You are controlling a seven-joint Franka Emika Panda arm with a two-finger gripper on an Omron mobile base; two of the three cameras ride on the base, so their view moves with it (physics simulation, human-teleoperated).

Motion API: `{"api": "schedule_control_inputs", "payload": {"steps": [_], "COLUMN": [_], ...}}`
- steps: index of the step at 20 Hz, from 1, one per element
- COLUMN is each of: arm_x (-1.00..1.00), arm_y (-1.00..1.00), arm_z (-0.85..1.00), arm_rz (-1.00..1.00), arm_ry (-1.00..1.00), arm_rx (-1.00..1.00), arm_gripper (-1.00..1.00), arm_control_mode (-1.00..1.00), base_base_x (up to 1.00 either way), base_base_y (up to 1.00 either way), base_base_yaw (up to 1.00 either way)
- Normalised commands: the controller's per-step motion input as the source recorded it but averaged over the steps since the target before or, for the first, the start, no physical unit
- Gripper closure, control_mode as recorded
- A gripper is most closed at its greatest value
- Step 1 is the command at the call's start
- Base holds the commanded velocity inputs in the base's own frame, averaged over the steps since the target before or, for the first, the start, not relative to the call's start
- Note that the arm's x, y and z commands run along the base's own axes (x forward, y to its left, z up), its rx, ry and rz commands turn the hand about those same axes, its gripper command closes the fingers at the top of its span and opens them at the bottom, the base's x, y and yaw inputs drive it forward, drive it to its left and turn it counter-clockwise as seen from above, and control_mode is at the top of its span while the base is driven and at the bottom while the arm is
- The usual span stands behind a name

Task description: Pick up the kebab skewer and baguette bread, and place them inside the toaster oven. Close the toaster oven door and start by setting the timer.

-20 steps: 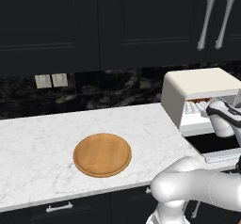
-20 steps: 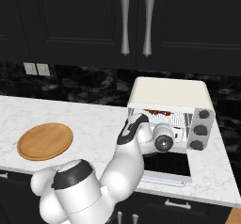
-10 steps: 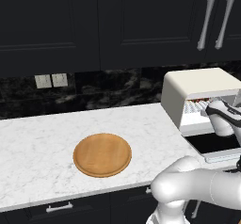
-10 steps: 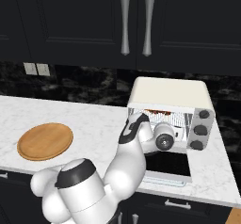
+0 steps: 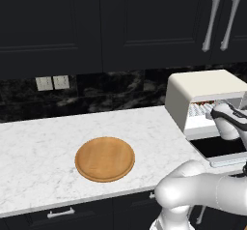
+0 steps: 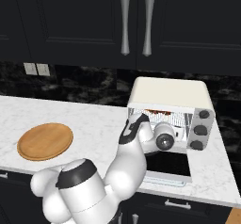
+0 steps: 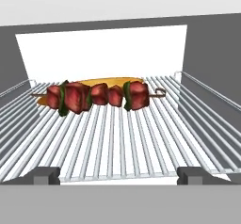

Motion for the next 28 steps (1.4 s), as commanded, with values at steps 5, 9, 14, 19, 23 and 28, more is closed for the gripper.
{"api": "schedule_control_inputs", "payload": {"steps": [5, 9, 14, 19, 23, 28], "arm_x": [0.09, -0.20, -0.45, -0.56, -0.68, -0.67], "arm_y": [0.00, -0.20, -0.25, -0.19, -0.19, -0.24], "arm_z": [0.00, 0.00, 0.00, 0.00, 0.00, 0.00], "arm_rz": [0.00, 0.00, 0.00, 0.00, 0.02, 0.02], "arm_ry": [0.00, 0.00, 0.00, 0.00, 0.01, 0.03], "arm_rx": [0.00, 0.00, 0.00, 0.00, -0.01, 0.00], "arm_gripper": [-1.00, -1.00, -1.00, -1.00, -1.00, -1.00], "arm_control_mode": [-1.00, -1.00, -1.00, -1.00, -1.00, -1.00], "base_base_x": [0.00, 0.00, 0.00, 0.00, 0.00, 0.00], "base_base_y": [0.00, 0.00, 0.00, 0.00, 0.00, 0.00], "base_base_yaw": [0.00, 0.00, 0.00, 0.00, 0.00, 0.00]}}
